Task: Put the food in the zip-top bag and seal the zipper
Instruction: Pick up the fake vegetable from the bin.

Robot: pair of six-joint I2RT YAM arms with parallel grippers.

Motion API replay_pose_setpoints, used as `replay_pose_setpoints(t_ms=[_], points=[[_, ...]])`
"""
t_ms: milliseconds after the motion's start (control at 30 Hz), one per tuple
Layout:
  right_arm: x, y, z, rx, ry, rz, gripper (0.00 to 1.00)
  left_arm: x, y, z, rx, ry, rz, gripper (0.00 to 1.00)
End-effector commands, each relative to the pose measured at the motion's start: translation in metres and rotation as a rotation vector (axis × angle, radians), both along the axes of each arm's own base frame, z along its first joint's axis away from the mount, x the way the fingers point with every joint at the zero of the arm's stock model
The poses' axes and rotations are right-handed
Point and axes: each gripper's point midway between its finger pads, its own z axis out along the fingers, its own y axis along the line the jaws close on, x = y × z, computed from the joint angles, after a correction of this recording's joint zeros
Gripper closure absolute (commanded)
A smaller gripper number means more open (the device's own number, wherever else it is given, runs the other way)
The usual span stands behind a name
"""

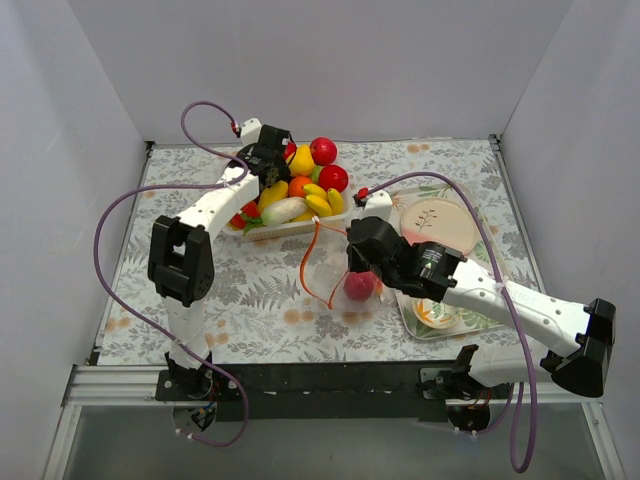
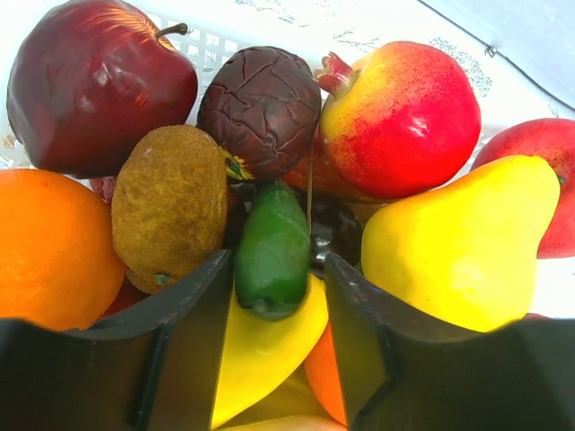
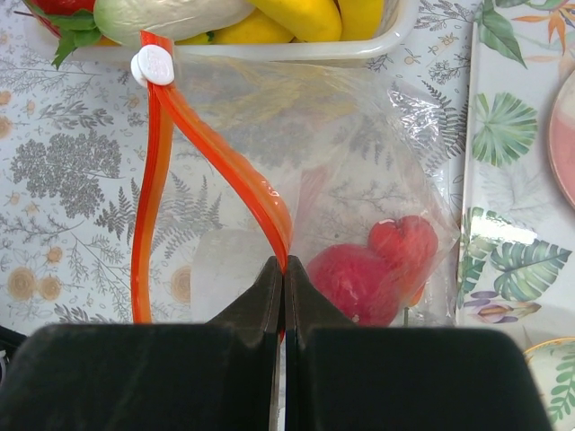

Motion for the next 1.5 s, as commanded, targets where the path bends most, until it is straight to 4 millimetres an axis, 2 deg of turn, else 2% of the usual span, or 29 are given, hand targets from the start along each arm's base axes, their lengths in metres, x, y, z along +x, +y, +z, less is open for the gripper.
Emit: replay_pose_setpoints(t_ms=[0,100,200,467,1067,1467], points=[[0.002,-0.002,0.01,0.043,-0.021,-0.017,0.99,0.007,0.0,0.024,-0.02,-0.057,0.014,0.59],[0.002,-0.002,0.009,0.04,-0.022,-0.017,0.99,0.006,0.0,0.03,-0.024,-0.065,0.006,0.67],[0.004,-0.002,0.009,0.034,-0.024,-0.019,0.99,0.004,0.001,0.042,-0.027,-0.084,-0.001,0.69],[0.007,0.002,0.005,0.016,-0.022,-0.022,0.99,-0.003,0.001,0.072,-0.036,-0.129,-0.034,0.71],[0.011,0.011,0.0,0.0,-0.015,-0.017,0.99,-0.022,-0.001,0.111,-0.064,-0.153,-0.102,0.71],[0.015,0.016,-0.005,-0.019,-0.012,-0.016,0.99,-0.046,0.013,0.141,-0.066,-0.234,-0.101,0.71]])
